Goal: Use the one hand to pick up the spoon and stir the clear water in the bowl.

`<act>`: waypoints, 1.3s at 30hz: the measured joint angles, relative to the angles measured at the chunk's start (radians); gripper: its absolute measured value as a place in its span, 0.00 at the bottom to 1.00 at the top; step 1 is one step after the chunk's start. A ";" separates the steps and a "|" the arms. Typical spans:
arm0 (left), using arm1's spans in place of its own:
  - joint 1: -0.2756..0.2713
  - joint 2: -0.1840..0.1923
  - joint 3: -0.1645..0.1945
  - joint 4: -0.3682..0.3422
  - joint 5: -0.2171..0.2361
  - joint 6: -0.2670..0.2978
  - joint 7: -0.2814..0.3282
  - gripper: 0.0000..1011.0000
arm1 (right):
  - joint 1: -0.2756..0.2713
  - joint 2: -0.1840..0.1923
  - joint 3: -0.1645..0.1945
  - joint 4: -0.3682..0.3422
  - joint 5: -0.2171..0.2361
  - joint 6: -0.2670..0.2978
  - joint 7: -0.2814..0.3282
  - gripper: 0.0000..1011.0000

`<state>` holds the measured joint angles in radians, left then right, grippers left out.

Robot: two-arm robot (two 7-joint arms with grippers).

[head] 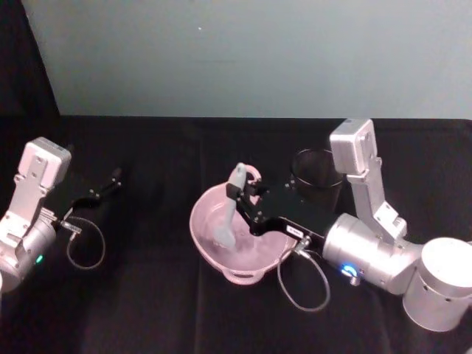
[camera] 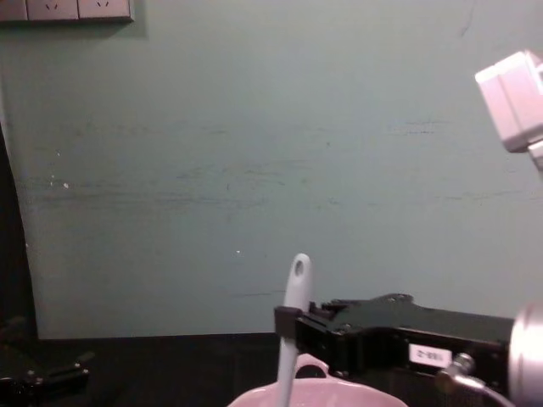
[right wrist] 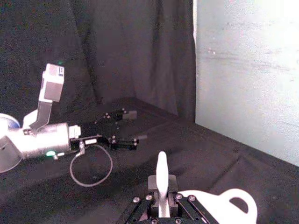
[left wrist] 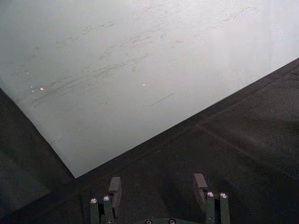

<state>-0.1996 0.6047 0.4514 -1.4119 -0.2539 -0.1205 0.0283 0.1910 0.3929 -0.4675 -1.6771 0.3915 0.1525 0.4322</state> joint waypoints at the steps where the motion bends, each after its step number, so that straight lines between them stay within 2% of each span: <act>1: 0.000 0.000 0.000 0.000 0.000 0.000 0.000 1.00 | 0.004 -0.004 -0.002 0.005 -0.002 -0.003 -0.001 0.11; 11: 0.000 0.000 0.000 0.000 0.000 0.000 0.000 1.00 | 0.080 -0.065 -0.018 0.117 -0.052 -0.065 -0.040 0.11; 15: 0.000 0.000 0.000 0.000 0.000 0.000 0.000 1.00 | 0.097 -0.077 -0.013 0.148 -0.083 -0.083 -0.062 0.11; 21: 0.000 0.000 0.000 0.000 0.000 0.000 0.000 1.00 | 0.100 -0.076 0.002 0.153 -0.133 -0.095 -0.096 0.11; 24: 0.000 0.000 0.000 0.000 0.000 0.000 0.000 1.00 | 0.085 -0.056 0.019 0.123 -0.152 -0.073 -0.104 0.11; 29: 0.000 0.000 0.000 0.000 0.000 0.000 0.000 1.00 | 0.057 -0.027 0.045 0.065 -0.146 -0.021 -0.094 0.11; 33: 0.000 0.000 0.000 0.000 0.000 0.000 0.000 1.00 | 0.020 0.007 0.068 -0.003 -0.116 0.037 -0.068 0.11; 37: 0.000 0.000 0.000 0.000 0.000 0.000 0.000 1.00 | -0.001 0.026 0.075 -0.040 -0.092 0.067 -0.050 0.11; 39: 0.000 0.000 0.000 0.000 0.000 0.000 0.000 1.00 | -0.018 0.043 0.075 -0.071 -0.061 0.097 -0.029 0.11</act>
<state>-0.1995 0.6047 0.4514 -1.4120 -0.2539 -0.1206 0.0283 0.1730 0.4354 -0.3921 -1.7486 0.3303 0.2492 0.4036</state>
